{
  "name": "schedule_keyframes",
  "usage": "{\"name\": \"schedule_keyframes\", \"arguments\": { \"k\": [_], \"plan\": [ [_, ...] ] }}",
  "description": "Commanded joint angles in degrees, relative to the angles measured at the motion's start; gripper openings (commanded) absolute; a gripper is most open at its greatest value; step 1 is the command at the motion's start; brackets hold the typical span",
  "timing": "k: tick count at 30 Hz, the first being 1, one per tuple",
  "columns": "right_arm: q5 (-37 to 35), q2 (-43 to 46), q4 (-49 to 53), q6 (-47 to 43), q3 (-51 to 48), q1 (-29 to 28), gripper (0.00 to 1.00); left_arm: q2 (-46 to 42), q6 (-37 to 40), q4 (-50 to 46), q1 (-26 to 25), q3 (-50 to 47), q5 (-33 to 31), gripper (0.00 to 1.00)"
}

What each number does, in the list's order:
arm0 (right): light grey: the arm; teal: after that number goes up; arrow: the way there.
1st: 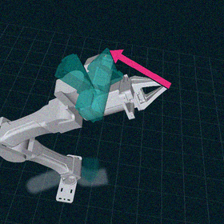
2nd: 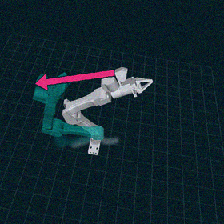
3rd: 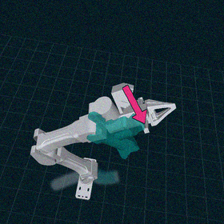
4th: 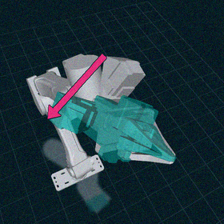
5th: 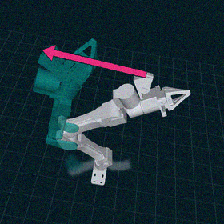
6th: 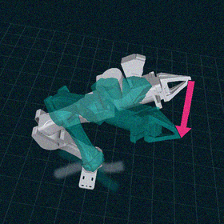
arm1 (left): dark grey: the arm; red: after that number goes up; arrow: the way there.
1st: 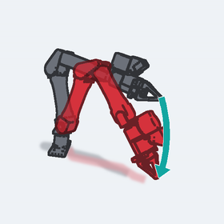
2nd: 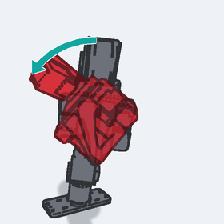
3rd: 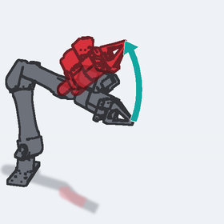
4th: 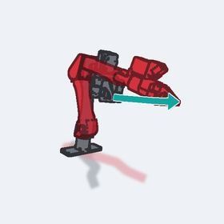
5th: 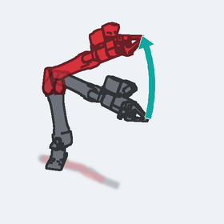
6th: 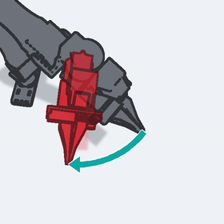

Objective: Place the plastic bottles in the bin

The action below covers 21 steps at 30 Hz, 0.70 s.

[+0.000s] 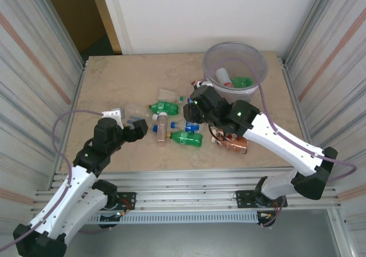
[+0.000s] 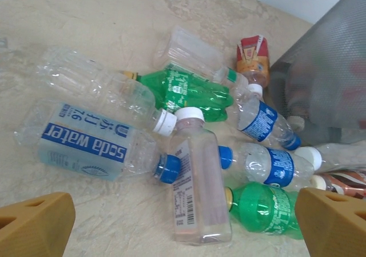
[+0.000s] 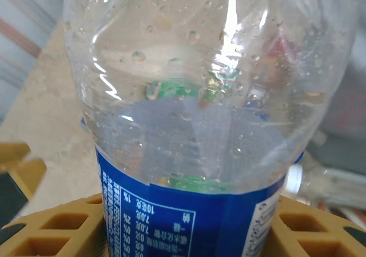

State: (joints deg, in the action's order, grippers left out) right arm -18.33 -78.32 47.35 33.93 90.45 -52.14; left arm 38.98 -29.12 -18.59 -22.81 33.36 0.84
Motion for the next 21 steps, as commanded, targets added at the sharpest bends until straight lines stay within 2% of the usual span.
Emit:
{"name": "schedule_keyframes", "arguments": {
  "k": [1,7,13,17,21],
  "plan": [
    [0.41,1.59,2.12,-5.54,4.53,5.44,0.37,0.34,1.26,1.62,0.48,1.87,4.26,0.99],
    [8.35,1.74,-1.96,-9.26,7.84,18.80,0.38,1.38,2.84,1.95,0.56,2.06,5.40,0.99],
    [12.33,-3.71,-2.11,-12.30,13.68,29.06,0.38,0.81,2.74,3.91,0.55,0.84,5.95,0.99],
    [14.65,-8.95,-1.61,-14.12,16.59,33.43,0.39,0.13,2.38,4.59,0.57,0.05,6.17,0.99],
    [14.91,-14.92,0.75,-16.74,21.96,35.33,0.39,0.08,1.41,5.52,0.57,-0.74,7.09,0.99]
  ]
}}
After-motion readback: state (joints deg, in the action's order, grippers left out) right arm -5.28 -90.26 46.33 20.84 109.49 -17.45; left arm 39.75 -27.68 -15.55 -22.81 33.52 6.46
